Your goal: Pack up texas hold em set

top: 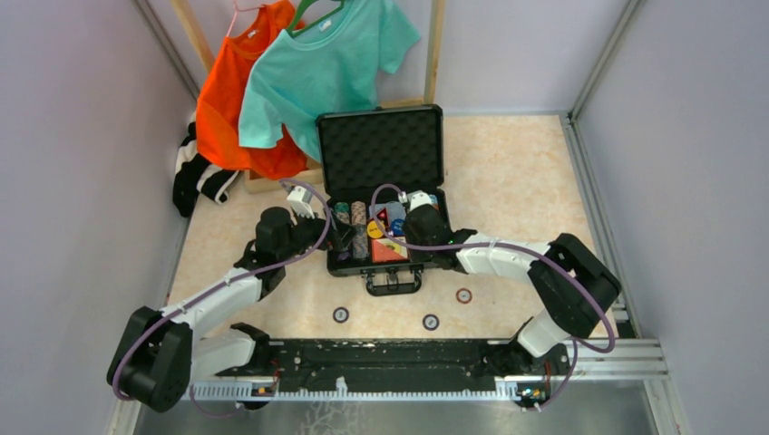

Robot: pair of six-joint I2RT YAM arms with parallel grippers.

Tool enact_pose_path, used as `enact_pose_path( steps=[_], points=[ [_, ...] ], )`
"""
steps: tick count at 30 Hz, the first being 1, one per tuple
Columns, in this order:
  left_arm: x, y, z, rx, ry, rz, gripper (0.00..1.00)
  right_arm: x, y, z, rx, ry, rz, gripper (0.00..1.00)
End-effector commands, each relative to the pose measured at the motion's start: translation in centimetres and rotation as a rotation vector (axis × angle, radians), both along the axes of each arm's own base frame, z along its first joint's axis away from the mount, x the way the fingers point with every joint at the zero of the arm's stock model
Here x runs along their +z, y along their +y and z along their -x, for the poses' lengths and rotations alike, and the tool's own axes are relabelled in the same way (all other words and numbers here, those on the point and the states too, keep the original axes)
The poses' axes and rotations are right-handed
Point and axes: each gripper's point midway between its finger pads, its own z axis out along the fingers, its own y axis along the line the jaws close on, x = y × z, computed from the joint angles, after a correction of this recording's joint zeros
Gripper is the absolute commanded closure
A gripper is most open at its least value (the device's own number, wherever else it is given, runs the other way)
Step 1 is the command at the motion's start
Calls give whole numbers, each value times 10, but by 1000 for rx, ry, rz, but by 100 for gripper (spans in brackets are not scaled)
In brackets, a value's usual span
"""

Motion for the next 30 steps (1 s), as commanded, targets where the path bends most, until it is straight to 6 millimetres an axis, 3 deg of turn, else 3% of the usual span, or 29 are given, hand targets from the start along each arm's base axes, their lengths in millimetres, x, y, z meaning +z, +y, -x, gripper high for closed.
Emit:
enact_pose_path(
  steps=[1,14,22,30],
  points=[
    [7,0,-1,5,-25,1,4,9,-8,-18,-75,-47,19,75],
    [9,0,1,4,-28,3,3,32,-32,-41,-165,-92,15,75],
    [8,0,1,2,-26,5,3,43,-24,-40,-133,-105,-31,75],
    [9,0,1,1,-27,8,3,55,-10,-27,-56,-114,-70,73]
  ],
)
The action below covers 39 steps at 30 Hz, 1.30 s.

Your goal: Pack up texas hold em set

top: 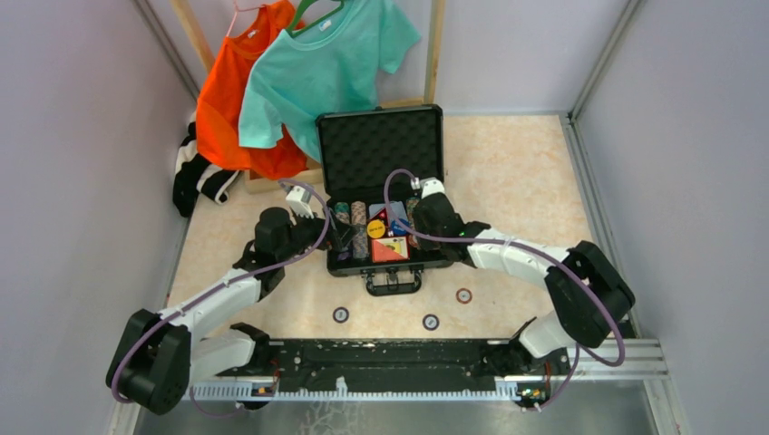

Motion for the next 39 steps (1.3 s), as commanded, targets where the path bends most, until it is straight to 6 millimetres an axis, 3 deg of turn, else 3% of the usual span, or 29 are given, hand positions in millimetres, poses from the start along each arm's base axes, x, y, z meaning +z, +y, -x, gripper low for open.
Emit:
enact_pose_path(
  steps=[1,13,25,33,39],
  points=[
    [7,-2,1,-8,-23,8,3,26,13,-5,31,-64,-46,73],
    [5,-1,0,-2,-22,2,3,13,21,-26,11,-55,-35,72],
    [2,-1,-1,2,-14,-5,3,26,20,-66,-18,-93,-46,72],
    [0,-1,-1,-3,-8,-7,3,20,20,-69,-14,-89,-34,72],
    [1,-2,-1,-5,-11,-6,3,40,22,-67,8,-109,-53,72]
  ],
)
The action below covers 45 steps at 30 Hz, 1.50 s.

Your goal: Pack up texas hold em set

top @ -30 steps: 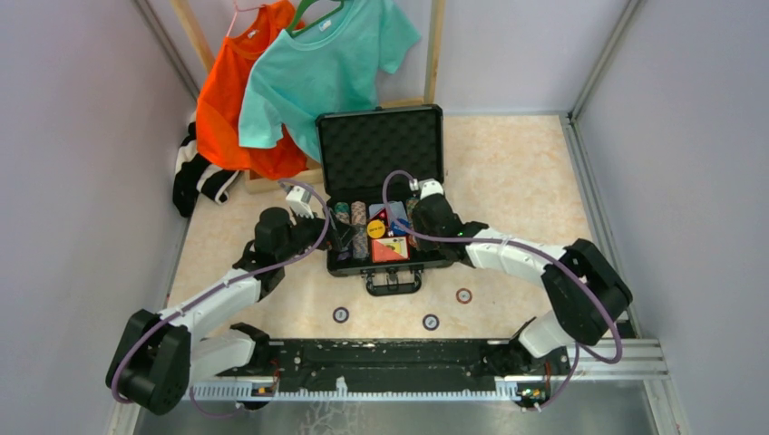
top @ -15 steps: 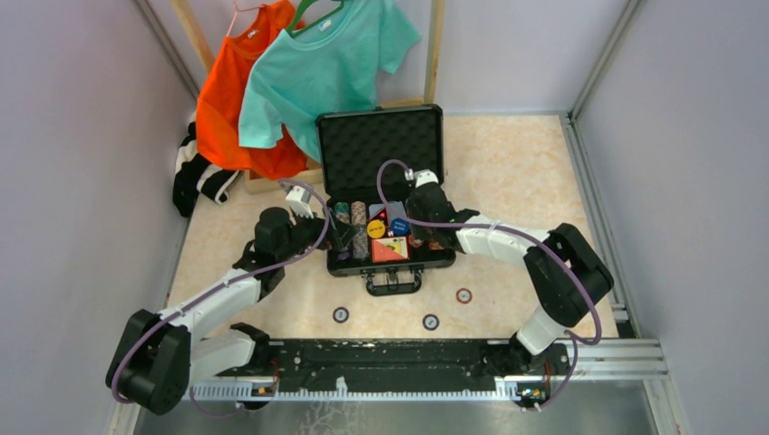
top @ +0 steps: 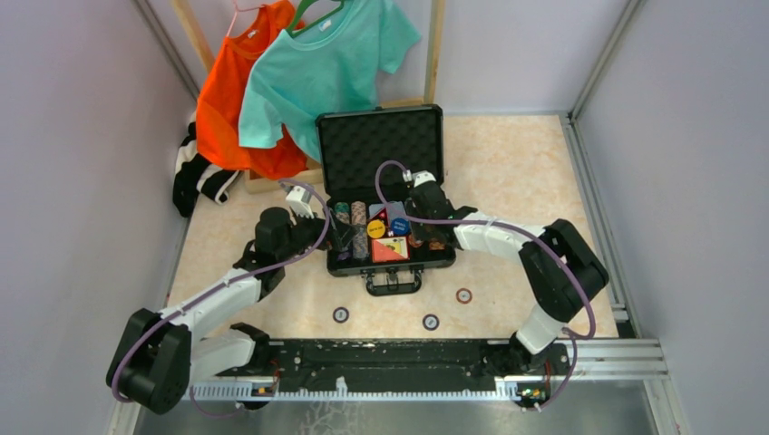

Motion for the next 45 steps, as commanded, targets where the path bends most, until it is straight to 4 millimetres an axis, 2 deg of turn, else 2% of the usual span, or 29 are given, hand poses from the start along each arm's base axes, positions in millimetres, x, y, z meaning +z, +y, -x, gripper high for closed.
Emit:
enact_pose_path(
  steps=[1,8,11,18,24,29,36,45],
  points=[
    [3,-2,-1,-9,-15,-2,3,58,14,-36,-5,-174,-98,71],
    [5,-4,1,-18,-14,7,3,71,10,-13,36,-174,-133,69],
    [6,-4,2,-22,-15,11,3,64,12,0,65,-161,-113,65],
    [7,-4,2,-21,-19,14,3,31,18,20,108,-118,-26,62],
    [6,-3,2,-18,-17,10,3,14,27,24,125,-98,16,61],
    [6,-3,2,-15,-17,6,3,5,18,21,87,-94,63,62],
    [6,-4,2,-18,-15,7,3,7,9,21,43,-105,71,64],
    [5,-4,2,-19,-13,7,3,-9,6,23,70,-78,121,64]
  ],
)
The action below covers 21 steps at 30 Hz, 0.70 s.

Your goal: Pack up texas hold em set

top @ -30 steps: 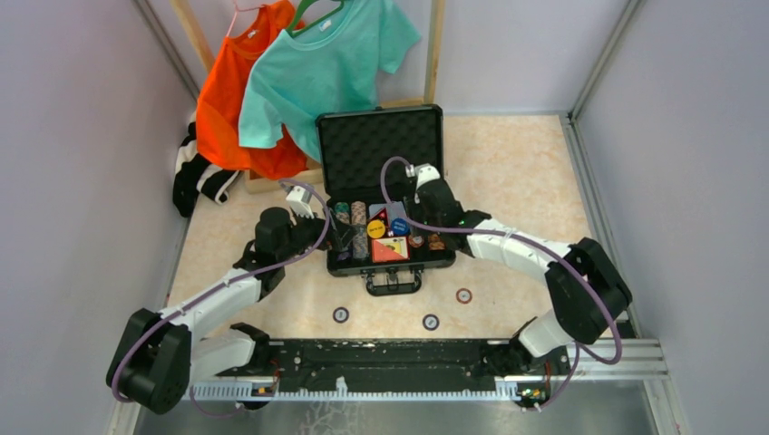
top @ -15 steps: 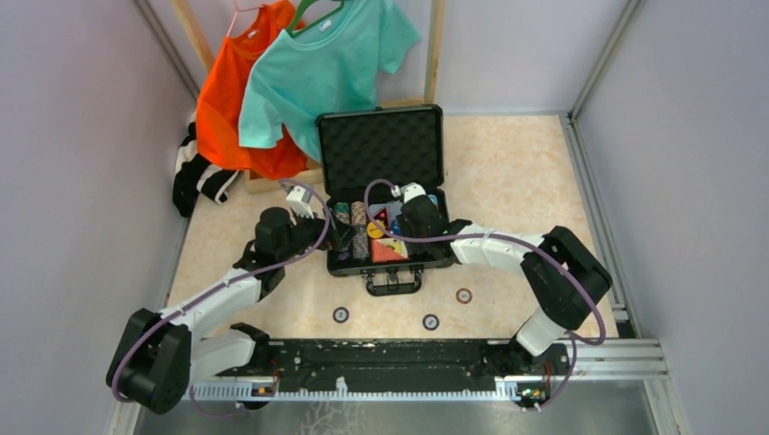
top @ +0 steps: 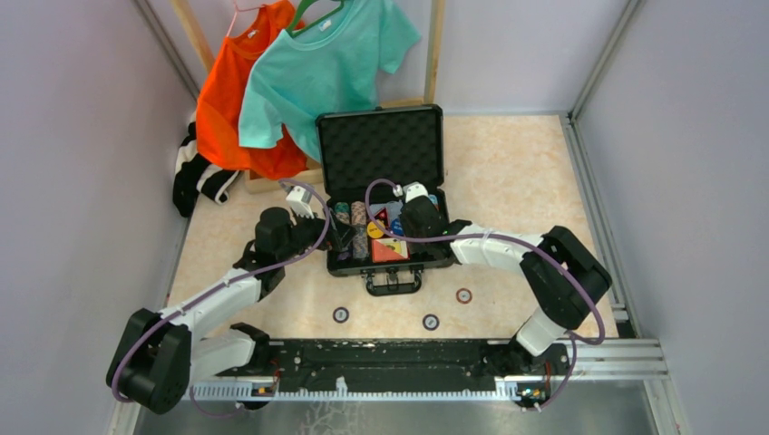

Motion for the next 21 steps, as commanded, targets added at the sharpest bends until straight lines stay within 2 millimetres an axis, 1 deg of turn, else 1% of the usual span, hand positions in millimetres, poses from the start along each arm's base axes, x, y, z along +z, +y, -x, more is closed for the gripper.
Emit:
enact_pose_path(
  steps=[1,7,17,21],
  points=[
    [5,-3,1,-13,-15,5,3,-4,0,-2,6,-13,30,64],
    [5,-3,1,-16,-14,7,3,-6,-6,-2,-5,-13,60,64],
    [6,-3,0,-12,-16,6,3,10,-20,-11,-72,-56,70,66],
    [4,-3,1,-15,-8,1,3,17,-21,-13,-81,-70,50,67]
  ],
)
